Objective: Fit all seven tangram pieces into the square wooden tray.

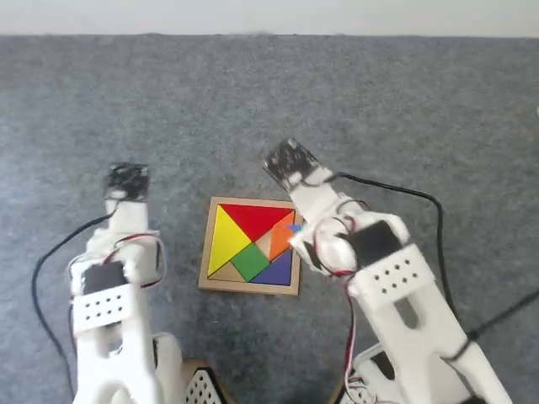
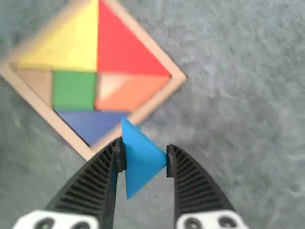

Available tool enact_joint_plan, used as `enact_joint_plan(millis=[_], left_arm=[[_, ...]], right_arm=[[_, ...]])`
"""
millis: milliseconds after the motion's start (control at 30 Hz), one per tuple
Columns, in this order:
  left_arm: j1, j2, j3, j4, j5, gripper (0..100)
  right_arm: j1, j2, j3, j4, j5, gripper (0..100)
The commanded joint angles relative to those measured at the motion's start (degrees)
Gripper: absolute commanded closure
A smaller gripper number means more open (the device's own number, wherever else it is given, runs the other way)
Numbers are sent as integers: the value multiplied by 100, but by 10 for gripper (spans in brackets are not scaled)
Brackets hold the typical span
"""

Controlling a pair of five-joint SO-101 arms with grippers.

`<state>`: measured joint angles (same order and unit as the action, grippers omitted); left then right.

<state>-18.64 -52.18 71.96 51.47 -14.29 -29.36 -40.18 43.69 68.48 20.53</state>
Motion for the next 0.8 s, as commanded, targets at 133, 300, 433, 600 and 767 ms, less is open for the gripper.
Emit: enact_joint_plan(millis=[133, 300, 433, 600, 767], left_arm=[[2664, 79, -1226, 862, 457, 978], [2848, 79, -1200, 791, 633, 979], [1881, 26, -1235, 958, 615, 979], [185, 35, -1226, 923, 360, 980], [-923, 70, -1235, 905, 114, 980]], right_arm=[[1244, -171, 1451, -514, 3393, 987], [1473, -154, 1653, -778, 5275, 987], [1262, -154, 1662, -1200, 5495, 990], [462, -145, 1688, -2053, 5495, 990], [-725, -4, 1600, -2651, 5468, 990]])
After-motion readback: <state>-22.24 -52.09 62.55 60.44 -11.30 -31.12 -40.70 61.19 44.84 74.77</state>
